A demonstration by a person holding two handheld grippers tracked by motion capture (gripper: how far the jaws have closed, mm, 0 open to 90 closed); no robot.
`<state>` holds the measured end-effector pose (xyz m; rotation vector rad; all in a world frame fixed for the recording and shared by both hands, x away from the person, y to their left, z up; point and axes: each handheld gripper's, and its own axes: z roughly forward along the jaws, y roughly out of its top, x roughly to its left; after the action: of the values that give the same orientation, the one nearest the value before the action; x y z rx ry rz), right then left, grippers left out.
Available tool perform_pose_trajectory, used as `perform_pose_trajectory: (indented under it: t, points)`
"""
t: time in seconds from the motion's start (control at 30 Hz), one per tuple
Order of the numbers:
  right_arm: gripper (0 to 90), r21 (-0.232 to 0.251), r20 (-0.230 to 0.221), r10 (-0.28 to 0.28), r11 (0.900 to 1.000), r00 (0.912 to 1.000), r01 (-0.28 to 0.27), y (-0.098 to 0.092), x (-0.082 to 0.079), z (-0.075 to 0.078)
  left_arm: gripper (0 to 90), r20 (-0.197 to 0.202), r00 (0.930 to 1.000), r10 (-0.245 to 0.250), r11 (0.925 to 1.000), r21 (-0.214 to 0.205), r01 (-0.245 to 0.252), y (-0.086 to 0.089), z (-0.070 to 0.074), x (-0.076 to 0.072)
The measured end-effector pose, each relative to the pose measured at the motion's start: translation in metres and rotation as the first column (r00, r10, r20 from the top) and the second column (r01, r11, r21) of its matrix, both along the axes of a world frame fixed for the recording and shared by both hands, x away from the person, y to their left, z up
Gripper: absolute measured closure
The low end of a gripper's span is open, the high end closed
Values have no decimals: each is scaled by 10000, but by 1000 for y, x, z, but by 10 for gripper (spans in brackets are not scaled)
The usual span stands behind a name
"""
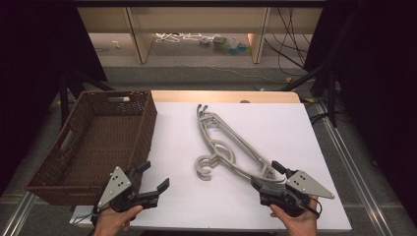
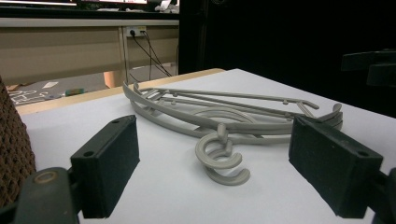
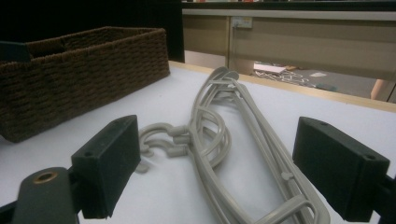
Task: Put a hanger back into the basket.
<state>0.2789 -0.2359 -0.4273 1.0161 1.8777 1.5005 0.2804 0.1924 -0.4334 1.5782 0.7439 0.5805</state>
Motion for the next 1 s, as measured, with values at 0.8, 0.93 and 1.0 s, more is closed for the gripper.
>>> perform_pose_trajectory:
  t: [0.8, 0.93, 1.0]
  points:
    - [213, -2191, -675, 1070, 9684, 9920, -1194, 16, 34, 9, 162, 112, 9999, -127, 9998, 149, 125, 0, 0, 0]
    - [260, -2615, -1378, 1337, 9508, 9814, -1662, 20, 48, 9, 161, 205, 9996, -219, 9996, 192, 215, -1, 0, -1]
    - [277, -2978, -1800, 1459, 9345, 9728, -1952, 24, 57, 7, 161, 190, 9996, -201, 9996, 187, 198, -1, 0, -1]
